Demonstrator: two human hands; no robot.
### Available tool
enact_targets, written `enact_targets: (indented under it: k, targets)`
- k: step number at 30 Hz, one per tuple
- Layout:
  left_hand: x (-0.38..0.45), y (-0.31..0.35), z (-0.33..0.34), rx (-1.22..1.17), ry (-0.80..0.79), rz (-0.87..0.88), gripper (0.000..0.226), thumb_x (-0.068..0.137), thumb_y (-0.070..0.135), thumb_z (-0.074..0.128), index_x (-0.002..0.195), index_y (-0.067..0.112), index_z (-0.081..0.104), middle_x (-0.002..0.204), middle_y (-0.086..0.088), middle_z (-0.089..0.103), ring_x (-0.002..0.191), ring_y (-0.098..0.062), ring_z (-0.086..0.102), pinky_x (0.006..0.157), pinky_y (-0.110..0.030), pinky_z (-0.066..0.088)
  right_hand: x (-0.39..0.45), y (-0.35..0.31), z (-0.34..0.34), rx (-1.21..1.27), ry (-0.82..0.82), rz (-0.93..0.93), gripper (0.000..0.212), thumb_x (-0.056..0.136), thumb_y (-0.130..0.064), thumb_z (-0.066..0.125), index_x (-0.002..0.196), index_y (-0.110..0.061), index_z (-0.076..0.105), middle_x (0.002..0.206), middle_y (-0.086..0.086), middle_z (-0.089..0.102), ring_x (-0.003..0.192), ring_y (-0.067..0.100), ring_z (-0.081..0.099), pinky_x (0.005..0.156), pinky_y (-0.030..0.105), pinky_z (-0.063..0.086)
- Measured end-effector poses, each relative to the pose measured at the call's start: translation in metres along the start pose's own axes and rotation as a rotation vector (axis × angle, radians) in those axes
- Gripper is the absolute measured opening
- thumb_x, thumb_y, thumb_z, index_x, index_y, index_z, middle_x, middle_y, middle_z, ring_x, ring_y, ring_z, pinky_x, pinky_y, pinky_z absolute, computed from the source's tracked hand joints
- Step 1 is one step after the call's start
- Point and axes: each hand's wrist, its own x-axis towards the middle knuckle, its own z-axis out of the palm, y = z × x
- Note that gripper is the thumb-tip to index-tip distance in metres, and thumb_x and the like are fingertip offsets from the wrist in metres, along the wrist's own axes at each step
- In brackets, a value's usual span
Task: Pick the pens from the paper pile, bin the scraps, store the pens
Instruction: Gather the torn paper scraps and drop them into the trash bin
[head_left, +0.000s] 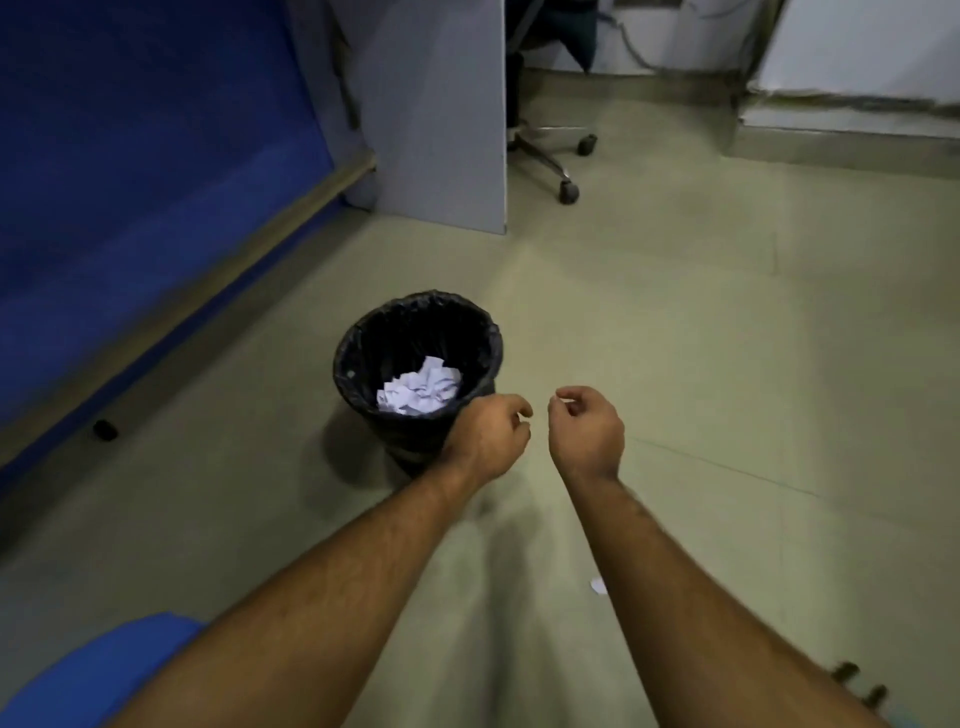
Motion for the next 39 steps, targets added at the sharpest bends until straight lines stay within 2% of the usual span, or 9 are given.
enact_targets:
  k: [3, 8, 14, 19, 28, 31, 33, 36, 39]
  targets:
    - [-0.020, 0.003, 0.050, -0.068, -0.199, -0.088, 0.027, 0.080, 0.014, 0.064, 0.106, 0.018, 0.072, 0.092, -0.003, 0.073, 0.089, -0.021, 0.067, 0.081, -0.027, 0.052, -0.008, 0.072, -0.028, -0.164, -0.055, 0.051, 0.020, 0.086, -0.023, 0.064, 0.105, -0.020, 0.072, 0.087, -0.004, 0.070, 0.092, 0.023, 0.068, 0.073, 0.024, 0.043]
    - [-0.074, -0.013, 0.150, 0.221, -0.546, -0.147, 0.067, 0.082, 0.035, 0.071, 0.141, 0.020, 0.044, 0.141, -0.007, 0.048, 0.127, -0.027, 0.049, 0.103, -0.038, 0.045, -0.041, 0.192, -0.057, -0.594, -0.289, 0.102, 0.037, 0.088, -0.040, 0.062, 0.123, -0.027, 0.066, 0.115, -0.001, 0.070, 0.110, 0.023, 0.064, 0.087, 0.033, 0.051]
    - [-0.108, -0.040, 0.188, 0.476, -0.630, -0.172, 0.101, 0.079, 0.042, 0.076, 0.155, 0.019, 0.012, 0.164, -0.010, 0.002, 0.150, -0.029, 0.010, 0.114, -0.044, 0.033, -0.059, 0.229, -0.054, -0.768, -0.352, -0.078, 0.029, 0.099, -0.043, 0.045, 0.103, -0.026, 0.067, 0.102, 0.005, 0.064, 0.100, 0.030, 0.061, 0.070, 0.032, 0.043]
    - [-0.108, -0.045, 0.194, 0.491, -0.631, -0.173, 0.105, 0.079, 0.045, 0.076, 0.156, 0.022, 0.009, 0.165, -0.005, -0.001, 0.152, -0.026, 0.005, 0.116, -0.041, 0.033, -0.055, 0.236, -0.042, -0.785, -0.392, -0.055, 0.030, 0.101, -0.033, 0.043, 0.111, -0.022, 0.069, 0.109, 0.010, 0.062, 0.097, 0.030, 0.064, 0.073, 0.030, 0.045]
    - [-0.104, -0.049, 0.199, 0.499, -0.628, -0.184, 0.107, 0.077, 0.047, 0.077, 0.156, 0.024, 0.008, 0.165, -0.003, -0.002, 0.152, -0.025, 0.005, 0.114, -0.041, 0.037, -0.049, 0.245, -0.036, -0.903, -0.358, -0.155, 0.028, 0.096, -0.021, 0.045, 0.106, -0.023, 0.071, 0.104, 0.002, 0.064, 0.089, 0.027, 0.065, 0.071, 0.031, 0.051]
    - [-0.105, -0.047, 0.194, 0.503, -0.637, -0.161, 0.098, 0.080, 0.043, 0.074, 0.155, 0.023, 0.014, 0.165, -0.005, 0.003, 0.151, -0.025, 0.011, 0.113, -0.041, 0.038, -0.051, 0.243, -0.033, -0.786, -0.362, -0.111, 0.026, 0.097, -0.026, 0.048, 0.107, -0.025, 0.072, 0.105, 0.000, 0.070, 0.093, 0.026, 0.067, 0.075, 0.031, 0.050]
    - [-0.094, -0.046, 0.178, 0.439, -0.626, -0.146, 0.072, 0.083, 0.035, 0.069, 0.147, 0.020, 0.039, 0.158, -0.008, 0.029, 0.142, -0.027, 0.034, 0.109, -0.038, 0.041, -0.053, 0.230, -0.029, -0.571, -0.315, -0.066, 0.019, 0.093, -0.030, 0.057, 0.100, -0.022, 0.074, 0.098, 0.001, 0.074, 0.090, 0.025, 0.068, 0.074, 0.031, 0.051]
    - [-0.063, -0.045, 0.138, 0.281, -0.482, -0.213, 0.031, 0.081, 0.034, 0.066, 0.110, 0.022, 0.069, 0.119, -0.005, 0.069, 0.107, -0.027, 0.065, 0.091, -0.034, 0.053, -0.047, 0.191, -0.012, -0.266, -0.192, -0.065, 0.009, 0.088, -0.027, 0.067, 0.089, -0.020, 0.073, 0.088, -0.001, 0.075, 0.082, 0.021, 0.069, 0.073, 0.029, 0.052]
    - [-0.036, -0.041, 0.093, 0.093, -0.296, -0.333, 0.012, 0.078, 0.029, 0.069, 0.076, 0.017, 0.072, 0.084, -0.006, 0.076, 0.078, -0.026, 0.072, 0.075, -0.036, 0.060, -0.033, 0.129, 0.008, -0.021, -0.112, -0.064, 0.005, 0.087, -0.022, 0.068, 0.087, -0.021, 0.073, 0.084, -0.007, 0.073, 0.079, 0.011, 0.067, 0.073, 0.027, 0.052]
